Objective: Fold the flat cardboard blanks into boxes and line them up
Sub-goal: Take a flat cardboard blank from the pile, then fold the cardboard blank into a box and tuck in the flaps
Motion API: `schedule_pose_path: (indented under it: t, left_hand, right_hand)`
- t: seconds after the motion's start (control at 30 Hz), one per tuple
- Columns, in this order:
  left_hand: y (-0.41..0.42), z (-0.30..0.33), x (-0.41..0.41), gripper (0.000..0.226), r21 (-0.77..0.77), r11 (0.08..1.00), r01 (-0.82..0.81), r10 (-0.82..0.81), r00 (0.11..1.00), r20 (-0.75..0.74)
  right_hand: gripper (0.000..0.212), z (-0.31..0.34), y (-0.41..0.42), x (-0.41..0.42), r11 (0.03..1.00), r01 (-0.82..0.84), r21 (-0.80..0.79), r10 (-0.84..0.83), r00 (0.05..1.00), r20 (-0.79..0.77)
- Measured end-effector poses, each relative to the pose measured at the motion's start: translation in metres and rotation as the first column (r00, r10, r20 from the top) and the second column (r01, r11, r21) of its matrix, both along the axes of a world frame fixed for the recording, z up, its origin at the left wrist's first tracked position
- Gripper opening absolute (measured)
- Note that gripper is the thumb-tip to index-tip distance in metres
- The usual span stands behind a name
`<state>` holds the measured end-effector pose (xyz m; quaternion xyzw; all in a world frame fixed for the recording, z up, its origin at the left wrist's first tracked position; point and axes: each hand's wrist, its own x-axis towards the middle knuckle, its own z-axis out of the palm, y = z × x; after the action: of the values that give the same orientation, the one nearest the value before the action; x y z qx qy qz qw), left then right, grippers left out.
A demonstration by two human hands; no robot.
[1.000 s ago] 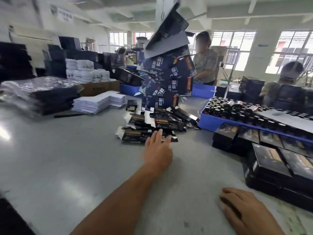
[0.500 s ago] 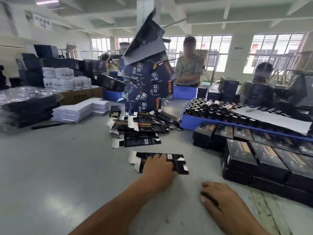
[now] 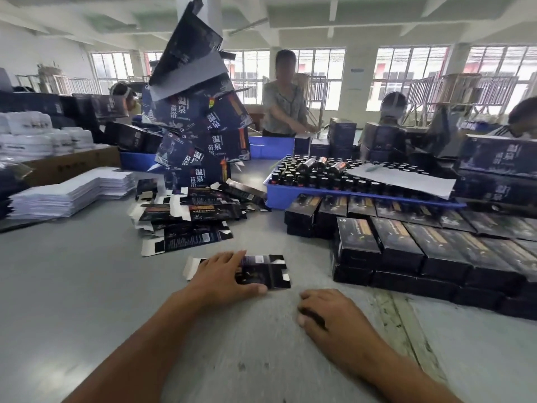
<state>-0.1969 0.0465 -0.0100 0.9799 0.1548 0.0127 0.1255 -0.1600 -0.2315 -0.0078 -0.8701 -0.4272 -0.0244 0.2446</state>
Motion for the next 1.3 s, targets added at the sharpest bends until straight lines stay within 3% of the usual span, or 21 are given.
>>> schedule_pose_path:
  t: [0.3,0.5,0.6,0.73,0.87,0.93,1.0,1.03,1.1,1.2,1.3]
  left_hand:
    - [-0.011,0.009,-0.006,0.115,0.157,0.986,0.056,-0.065,0.996,0.057]
    - [-0.037,0.02,-0.009,0.057,0.477,0.864,0.161,-0.262,0.953,0.153]
    - [-0.047,0.024,-0.016,0.055,0.571,0.798,0.195,-0.438,0.838,0.325]
    - [-0.067,0.021,-0.022,0.035,0.644,0.689,0.331,-0.692,0.565,0.449]
    - [-0.09,0.017,-0.023,0.032,0.604,0.667,0.435,-0.736,0.507,0.448]
    - [-0.097,0.016,-0.024,0.05,0.54,0.716,0.442,-0.682,0.61,0.404]
    - [-0.095,0.014,-0.025,0.092,0.42,0.799,0.431,-0.557,0.792,0.248]
    - [-0.093,0.012,-0.025,0.105,0.349,0.831,0.433,-0.511,0.843,0.169]
    - [-0.09,0.006,-0.023,0.115,0.275,0.866,0.418,-0.461,0.88,0.117]
    - [-0.086,0.006,-0.022,0.128,0.155,0.917,0.369,-0.391,0.907,0.158]
    - [-0.079,0.011,-0.022,0.128,0.183,0.928,0.326,-0.366,0.891,0.268]
  right_hand:
    - [0.025,-0.003,-0.002,0.007,0.987,0.093,0.133,-0.076,0.989,-0.13]
    - [0.011,0.0,-0.005,0.009,0.926,0.214,0.311,-0.131,0.955,-0.267]
    - [0.012,0.006,-0.006,0.01,0.831,0.329,0.448,-0.135,0.902,-0.411]
    - [0.011,0.017,-0.008,0.012,0.726,0.485,0.488,-0.032,0.732,-0.68]
    - [0.018,0.018,-0.012,0.02,0.716,0.533,0.451,0.041,0.613,-0.789]
    - [0.025,0.015,-0.016,0.023,0.735,0.506,0.451,0.024,0.646,-0.763]
    - [0.029,0.014,-0.017,0.022,0.765,0.445,0.466,0.052,0.678,-0.733]
    - [0.03,0.013,-0.017,0.021,0.772,0.419,0.477,0.083,0.678,-0.731]
    - [0.029,0.012,-0.015,0.018,0.775,0.393,0.494,0.129,0.668,-0.733]
    - [0.024,0.011,-0.012,0.017,0.753,0.405,0.518,0.147,0.663,-0.734]
    - [0.018,0.015,-0.011,0.015,0.702,0.462,0.543,0.178,0.624,-0.761]
